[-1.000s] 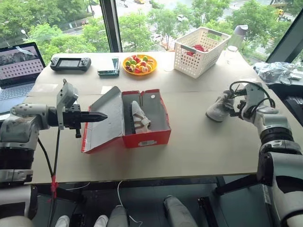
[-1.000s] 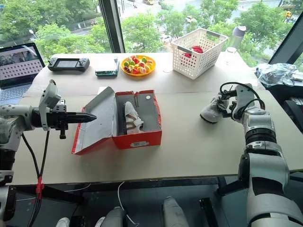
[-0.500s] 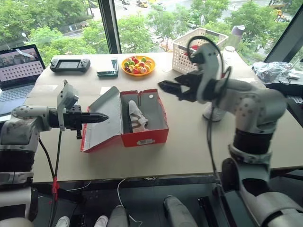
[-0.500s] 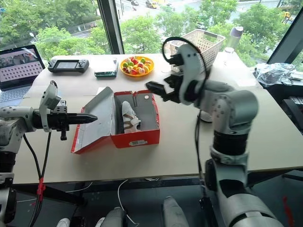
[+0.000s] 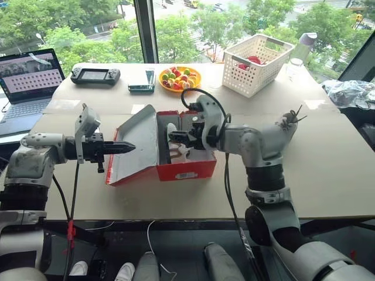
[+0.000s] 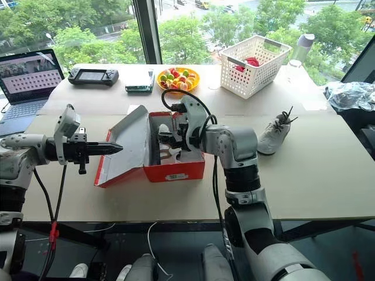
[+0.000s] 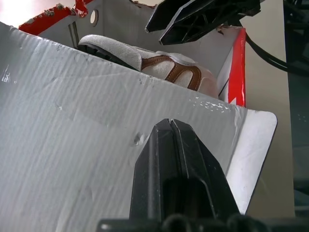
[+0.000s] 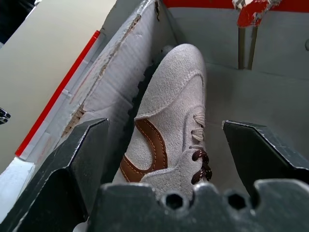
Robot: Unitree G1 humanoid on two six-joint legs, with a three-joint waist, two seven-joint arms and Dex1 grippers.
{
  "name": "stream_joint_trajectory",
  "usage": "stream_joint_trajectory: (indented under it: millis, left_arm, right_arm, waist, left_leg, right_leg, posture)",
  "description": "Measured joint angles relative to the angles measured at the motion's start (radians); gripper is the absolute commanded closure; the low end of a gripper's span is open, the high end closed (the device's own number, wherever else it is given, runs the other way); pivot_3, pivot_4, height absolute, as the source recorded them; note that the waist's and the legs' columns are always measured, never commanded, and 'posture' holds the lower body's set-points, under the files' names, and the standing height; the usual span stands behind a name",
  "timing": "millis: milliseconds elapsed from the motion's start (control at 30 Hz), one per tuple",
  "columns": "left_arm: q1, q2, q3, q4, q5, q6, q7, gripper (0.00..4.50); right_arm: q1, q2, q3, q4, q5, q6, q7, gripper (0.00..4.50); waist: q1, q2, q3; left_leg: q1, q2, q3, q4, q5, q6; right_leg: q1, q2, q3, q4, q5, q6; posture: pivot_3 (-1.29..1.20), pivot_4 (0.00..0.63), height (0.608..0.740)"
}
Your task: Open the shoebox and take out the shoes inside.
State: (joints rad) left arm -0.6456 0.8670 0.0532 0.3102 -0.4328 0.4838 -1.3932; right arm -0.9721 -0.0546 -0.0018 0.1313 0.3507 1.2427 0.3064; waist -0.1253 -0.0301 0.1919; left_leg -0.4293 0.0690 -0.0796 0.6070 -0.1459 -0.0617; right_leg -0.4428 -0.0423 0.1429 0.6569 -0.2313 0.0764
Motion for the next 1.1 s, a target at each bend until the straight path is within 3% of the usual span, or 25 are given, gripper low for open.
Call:
stream_joint_trajectory:
  millis: [333,467,733,967,1100]
  left_arm:
    - [0.001,-0.006,0.000,-0.001,0.000,-0.001,0.002,4.50]
    - [0.002,-0.008,0.000,-0.001,0.000,-0.001,0.007,4.50]
    - [0.002,-0.008,0.000,-0.001,0.002,-0.001,0.009,4.50]
    - [0.001,-0.008,0.000,-0.001,0.002,-0.001,0.010,4.50]
    - [0.000,-0.008,0.000,-0.002,0.002,-0.001,0.010,4.50]
  right_arm:
    - [0.021,0.002,0.086,0.178,-0.015,-0.133,0.121,0.04]
    - [-0.008,0.002,0.090,0.296,-0.017,-0.206,0.179,1.05]
    - [-0.051,0.001,0.096,0.393,-0.017,-0.264,0.229,3.47]
    - [-0.054,-0.004,0.082,0.385,-0.013,-0.270,0.229,3.47]
    - [-0.054,-0.011,0.012,0.340,0.025,-0.193,0.189,3.47]
  waist:
    - [-0.003,-0.001,-0.001]
    - [-0.004,-0.001,-0.001]
    - [-0.004,-0.002,-0.001]
    - [-0.005,-0.002,-0.001]
    - [0.000,-0.001,-0.001]
  left_leg:
    - [0.006,0.000,0.000,0.000,0.000,0.000]
    - [0.007,0.000,0.000,0.000,0.000,0.000]
    - [0.011,0.000,0.000,0.001,0.000,0.001]
    - [0.011,0.000,0.000,0.001,0.001,0.001]
    - [0.004,0.000,0.000,0.001,0.003,0.001]
  right_leg:
    - [0.005,0.000,0.000,0.001,0.000,0.000]
    - [0.005,0.000,0.000,0.001,0.000,0.000]
    - [0.008,0.000,0.000,0.004,0.000,-0.004]
    - [0.009,0.000,0.000,0.004,-0.001,-0.007]
    - [0.003,0.000,0.000,0.004,0.003,0.000]
  posture:
    - [0.00,0.150,0.725]
    - [0.00,0.150,0.725]
    - [0.00,0.150,0.725]
    - [0.00,0.150,0.725]
    - [0.00,0.150,0.725]
